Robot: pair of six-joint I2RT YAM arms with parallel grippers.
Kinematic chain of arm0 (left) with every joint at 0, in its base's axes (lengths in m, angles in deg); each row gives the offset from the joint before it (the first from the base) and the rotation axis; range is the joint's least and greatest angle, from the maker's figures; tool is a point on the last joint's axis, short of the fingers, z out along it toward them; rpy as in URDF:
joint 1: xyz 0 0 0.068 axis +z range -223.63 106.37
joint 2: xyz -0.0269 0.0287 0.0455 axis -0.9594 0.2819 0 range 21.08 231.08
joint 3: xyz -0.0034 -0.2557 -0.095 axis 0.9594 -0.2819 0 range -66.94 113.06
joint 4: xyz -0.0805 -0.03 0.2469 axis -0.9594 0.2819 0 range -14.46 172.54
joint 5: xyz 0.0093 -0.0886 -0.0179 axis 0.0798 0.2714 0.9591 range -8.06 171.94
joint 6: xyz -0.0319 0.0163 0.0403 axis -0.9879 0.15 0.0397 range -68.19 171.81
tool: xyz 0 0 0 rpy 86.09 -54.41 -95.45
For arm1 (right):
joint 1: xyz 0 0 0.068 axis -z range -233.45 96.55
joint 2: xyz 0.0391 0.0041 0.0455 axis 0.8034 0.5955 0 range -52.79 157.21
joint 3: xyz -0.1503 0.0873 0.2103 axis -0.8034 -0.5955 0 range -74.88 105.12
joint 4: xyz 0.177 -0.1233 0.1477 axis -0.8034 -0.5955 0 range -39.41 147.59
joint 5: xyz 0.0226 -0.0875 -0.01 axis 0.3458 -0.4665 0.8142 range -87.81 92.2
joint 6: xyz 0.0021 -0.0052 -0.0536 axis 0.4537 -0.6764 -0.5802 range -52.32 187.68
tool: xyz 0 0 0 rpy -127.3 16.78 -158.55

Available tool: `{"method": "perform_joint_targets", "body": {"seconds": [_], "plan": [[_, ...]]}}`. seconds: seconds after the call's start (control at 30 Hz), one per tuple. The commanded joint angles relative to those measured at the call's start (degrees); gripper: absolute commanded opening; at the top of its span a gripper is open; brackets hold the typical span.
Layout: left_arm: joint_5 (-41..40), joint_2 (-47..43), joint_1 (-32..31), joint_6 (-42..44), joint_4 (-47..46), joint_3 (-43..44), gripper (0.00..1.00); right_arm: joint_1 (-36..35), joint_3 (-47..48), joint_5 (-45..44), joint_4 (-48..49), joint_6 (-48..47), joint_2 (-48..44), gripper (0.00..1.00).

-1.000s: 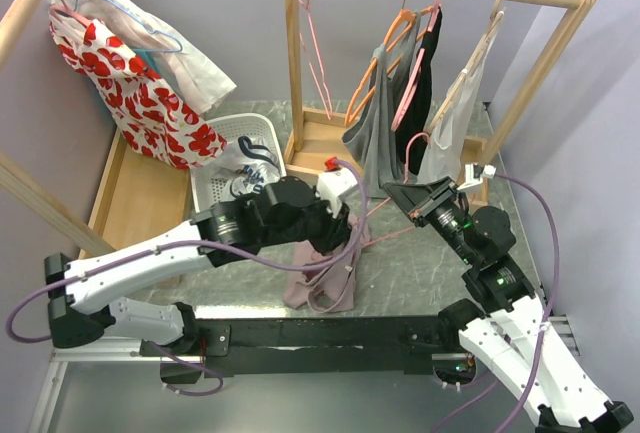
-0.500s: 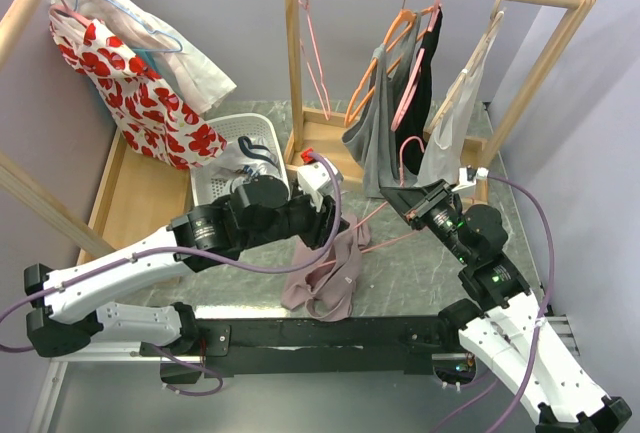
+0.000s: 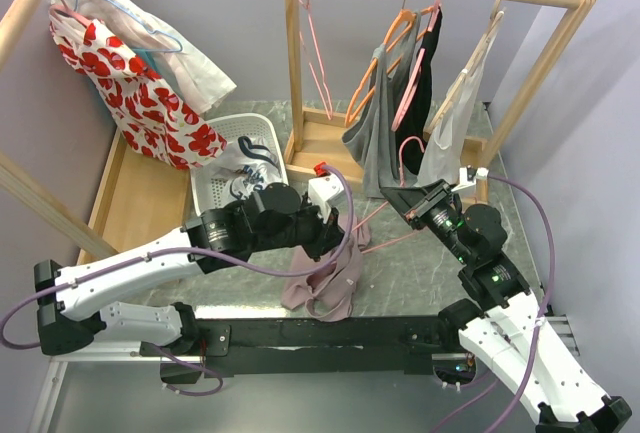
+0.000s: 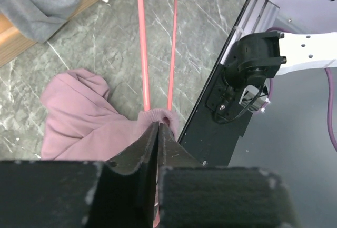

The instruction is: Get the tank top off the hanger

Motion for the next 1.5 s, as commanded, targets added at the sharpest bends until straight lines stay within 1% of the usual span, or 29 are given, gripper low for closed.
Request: {"method": "perform_joint_targets", "body": {"seconds": [0.0, 0.07, 0.13, 0.37, 0.67, 0.83, 0.93, 1.1, 1.13, 1.17, 1.2, 1.27, 1.3, 1.33, 1.37, 1.47], "plan": [[2.5, 1.2, 0.1, -0.2, -2.8, 0.3, 0.06, -0.1, 3.1, -1.5, 1.3, -1.1, -0.5, 0.00], [2.6, 1.4, 0.1, -0.2, -3.2, 0.3, 0.06, -0.1, 3.4, -1.7, 0.8, -1.3, -0.4, 0.00], [3.5, 2.0, 0.1, -0.1, -3.2, 0.4, 0.01, -0.1, 3.5, -1.5, 0.6, -1.5, -0.3, 0.00], [4.1, 2.2, 0.1, 0.1, -2.9, 0.7, 0.01, -0.1, 3.7, -2.5, -0.2, -2.1, -0.7, 0.00], [-1.2, 0.0, 0.1, 0.8, -1.8, 1.2, 0.01, -0.1, 5.3, -5.1, -3.8, -4.3, -1.0, 0.00], [-1.2, -1.0, 0.0, 1.4, -0.9, 0.9, 0.01, -0.1, 5.0, -5.5, -3.7, -4.2, -1.7, 0.00], [-3.5, -1.2, 0.1, 1.0, -0.5, 0.0, 0.01, 0.0, 5.4, -6.1, -4.4, -4.6, -1.8, 0.00], [-3.6, -2.3, 0.2, 1.3, 0.0, -0.8, 0.01, 0.0, 6.5, -7.1, -5.5, -5.7, -2.1, 0.00], [-3.1, -1.9, 0.1, 1.2, 0.4, -0.3, 0.08, 0.0, 6.6, -6.9, -5.4, -5.9, -2.1, 0.00], [-2.8, -1.7, 0.1, 0.9, 0.6, 0.0, 0.24, 0.0, 6.8, -6.6, -5.4, -5.9, -1.8, 0.00], [-2.1, -1.1, 0.2, 1.0, 0.6, 0.2, 0.58, 0.0, 7.0, -6.5, -5.3, -6.0, -1.8, 0.00], [-0.9, -0.9, 0.2, 0.8, -0.5, 0.2, 0.63, 0.0, 7.2, -6.1, -5.1, -6.1, -1.6, 0.00], [-0.8, -0.6, 0.2, 0.3, -0.9, 0.1, 0.72, 0.0, 7.2, -6.1, -5.1, -6.2, -1.6, 0.00], [-0.6, -0.6, 0.2, 0.1, -1.2, -0.1, 0.74, -0.1, 7.2, -6.1, -5.0, -6.1, -1.7, 0.00], [0.4, -0.3, 0.2, 0.2, -1.6, -0.2, 0.73, 0.0, 7.2, -6.1, -5.0, -6.2, -1.8, 0.00], [1.1, 0.5, 0.2, 0.2, -1.9, -0.1, 0.66, 0.0, 7.2, -6.2, -5.1, -6.3, -2.0, 0.00]]}}
